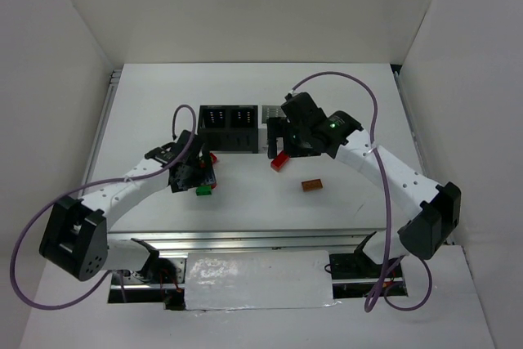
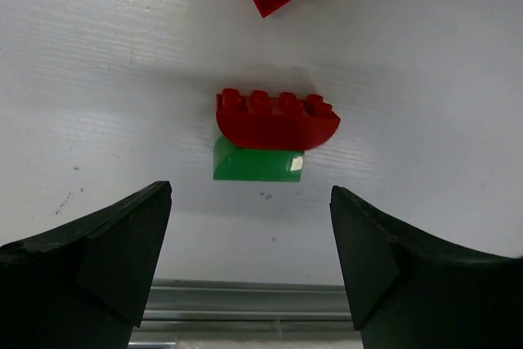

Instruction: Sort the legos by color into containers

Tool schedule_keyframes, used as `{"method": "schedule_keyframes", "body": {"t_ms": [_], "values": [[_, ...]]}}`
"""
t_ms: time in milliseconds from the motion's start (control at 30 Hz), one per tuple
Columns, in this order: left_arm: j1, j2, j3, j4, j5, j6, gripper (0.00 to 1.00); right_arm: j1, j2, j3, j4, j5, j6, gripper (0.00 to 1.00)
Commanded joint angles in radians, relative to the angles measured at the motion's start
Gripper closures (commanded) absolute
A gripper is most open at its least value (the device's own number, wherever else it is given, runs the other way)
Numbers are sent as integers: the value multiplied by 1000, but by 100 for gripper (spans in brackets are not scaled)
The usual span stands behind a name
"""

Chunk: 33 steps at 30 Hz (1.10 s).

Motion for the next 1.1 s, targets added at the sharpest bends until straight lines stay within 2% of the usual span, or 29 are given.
{"method": "schedule_keyframes", "body": {"t_ms": [0,267,467,567,633,667,867,1067], "values": [[-11,60,-7,60,-65,-36,9,0,-49,-29,49,-33,-1,1],[-23,183,-13,123,-98,-37,22,4,-74,-66,54,-51,-28,1],[-40,209,-36,166,-78,-30,30,2,-75,-80,54,-53,-42,0],[-44,226,-43,178,-79,-23,40,5,-75,-82,54,-51,-45,0],[-47,237,-43,174,-79,-22,57,5,-75,-82,54,-51,-47,0],[-49,238,-39,169,-84,-25,69,2,-74,-80,56,-45,-50,0],[-99,122,-18,108,-105,-14,100,-7,-81,-88,80,-85,-32,0],[-176,-123,-35,180,-17,101,100,-67,-123,-92,148,-231,39,0]]}}
